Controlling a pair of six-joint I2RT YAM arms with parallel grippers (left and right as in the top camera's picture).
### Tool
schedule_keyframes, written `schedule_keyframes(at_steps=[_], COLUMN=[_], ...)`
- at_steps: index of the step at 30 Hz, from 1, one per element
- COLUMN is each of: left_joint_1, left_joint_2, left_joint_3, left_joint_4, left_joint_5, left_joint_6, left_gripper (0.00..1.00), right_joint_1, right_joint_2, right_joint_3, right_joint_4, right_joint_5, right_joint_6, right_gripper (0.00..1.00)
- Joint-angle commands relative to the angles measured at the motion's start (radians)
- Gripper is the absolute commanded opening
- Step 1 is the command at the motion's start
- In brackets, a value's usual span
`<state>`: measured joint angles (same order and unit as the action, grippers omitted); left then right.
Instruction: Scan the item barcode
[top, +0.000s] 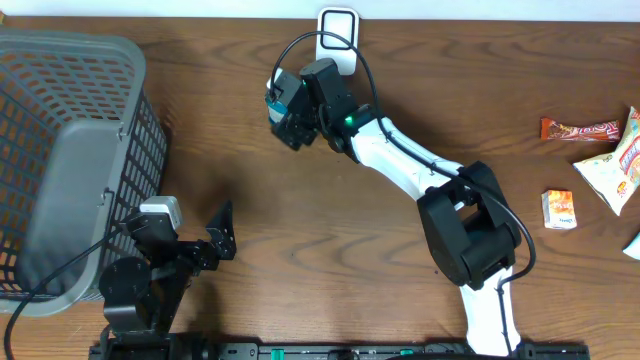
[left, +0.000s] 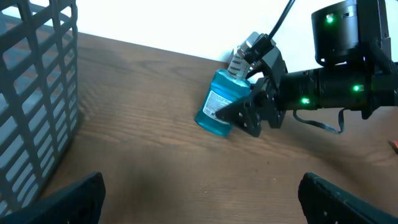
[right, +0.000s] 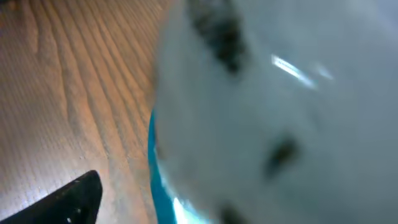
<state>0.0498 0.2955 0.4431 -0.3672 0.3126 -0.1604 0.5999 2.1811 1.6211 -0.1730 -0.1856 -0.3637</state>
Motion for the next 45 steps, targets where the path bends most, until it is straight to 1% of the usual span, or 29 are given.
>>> schedule_keyframes(at_steps=[1,3,6,8,11,14,17,19,21,27,35,41,45], left_joint_1=[-0.002,-0.002,-0.002,-0.002,-0.002,-0.002,-0.002,-0.002,-0.002,-0.002,-0.002,-0.002,-0.002], left_joint_2=[-0.002,-0.002,-0.002,-0.002,-0.002,-0.002,-0.002,-0.002,-0.002,-0.002,-0.002,-0.002,-0.002], left_joint_3=[-0.001,-0.001,-0.001,-0.001,-0.001,-0.001,-0.001,-0.001,-0.001,-0.001,-0.001,-0.001,-0.001], left_joint_4=[0.001,0.001,0.001,0.001,0.001,0.001,0.001,0.001,0.001,0.001,0.001,0.001,0.001], left_joint_5=[0.009,0.009,0.009,0.009,0.009,0.009,0.009,0.009,0.009,0.009,0.009,0.009,0.009], left_joint_6=[-0.002,-0.002,-0.002,-0.002,-0.002,-0.002,-0.002,-0.002,-0.002,-0.002,-0.002,-0.002,-0.002], left_gripper=[0.99,0.99,0.99,0.99,0.99,0.99,0.99,0.99,0.99,0.99,0.99,0.99,0.99], right_joint_1=[-0.01,-0.015,-0.031,-0.036,-0.037,-0.034,-0.029,-0.03,-0.034,-0.03,-0.019,-0.016,-0.017], right_joint_2=[-0.092,-0.127,-0.164,-0.166,-0.156,-0.144,-0.132,-0.125,-0.121,-0.114,-0.058,-0.041,-0.04], right_joint_3=[0.0,0.0,0.0,0.0,-0.015,-0.059,-0.108,-0.134,-0.146,-0.147,-0.147,-0.146,-0.146], right_joint_4=[-0.034,-0.061,-0.092,-0.092,-0.074,0.008,0.143,0.223,0.274,0.289,0.325,0.357,0.373], right_joint_5=[-0.01,-0.061,-0.191,-0.222,-0.203,-0.143,-0.03,-0.003,-0.005,-0.011,-0.022,-0.061,-0.061], right_joint_6=[0.079,0.105,0.1,0.097,0.083,0.091,0.195,0.243,0.254,0.254,0.254,0.19,0.19], right_gripper=[0.99,0.99,0.99,0.99,0.99,0.99,0.99,0.99,0.99,0.99,0.99,0.99,0.99])
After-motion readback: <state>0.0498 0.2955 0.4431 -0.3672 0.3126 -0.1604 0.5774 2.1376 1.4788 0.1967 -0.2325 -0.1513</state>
